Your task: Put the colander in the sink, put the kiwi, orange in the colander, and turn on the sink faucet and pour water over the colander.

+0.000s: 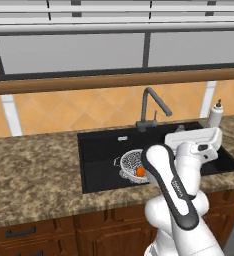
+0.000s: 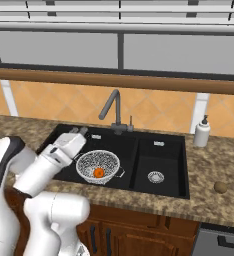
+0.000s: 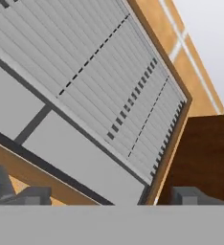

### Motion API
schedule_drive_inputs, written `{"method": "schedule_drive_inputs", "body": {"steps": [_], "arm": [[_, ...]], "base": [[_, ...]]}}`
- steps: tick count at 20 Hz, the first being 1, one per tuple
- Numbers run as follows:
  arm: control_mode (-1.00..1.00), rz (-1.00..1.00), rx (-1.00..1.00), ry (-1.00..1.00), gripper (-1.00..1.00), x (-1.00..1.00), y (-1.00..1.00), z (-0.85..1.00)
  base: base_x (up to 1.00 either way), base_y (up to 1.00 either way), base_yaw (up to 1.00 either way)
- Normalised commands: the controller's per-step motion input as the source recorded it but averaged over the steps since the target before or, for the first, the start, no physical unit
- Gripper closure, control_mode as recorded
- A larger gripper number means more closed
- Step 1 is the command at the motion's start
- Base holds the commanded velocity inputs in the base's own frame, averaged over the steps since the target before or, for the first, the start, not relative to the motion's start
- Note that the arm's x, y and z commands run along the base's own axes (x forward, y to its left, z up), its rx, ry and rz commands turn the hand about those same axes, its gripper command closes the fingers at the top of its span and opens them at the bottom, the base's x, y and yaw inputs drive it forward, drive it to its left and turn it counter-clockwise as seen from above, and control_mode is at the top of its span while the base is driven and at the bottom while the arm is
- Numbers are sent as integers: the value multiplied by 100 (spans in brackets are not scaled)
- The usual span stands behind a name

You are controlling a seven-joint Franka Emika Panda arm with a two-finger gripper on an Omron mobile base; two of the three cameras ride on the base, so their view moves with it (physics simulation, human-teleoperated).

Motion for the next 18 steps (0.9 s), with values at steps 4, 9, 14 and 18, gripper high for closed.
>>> {"method": "schedule_drive_inputs", "body": {"steps": [4,9,14,18], "arm": [[-100,0,39,-1,-100,-50,-100,16],[-100,0,10,0,-100,-56,-100,12],[-100,0,0,2,-100,-35,-100,9],[-100,0,-10,12,-100,-18,-100,4]], "base": [[0,0,0],[0,0,0],[0,0,0],[0,0,0]]}}
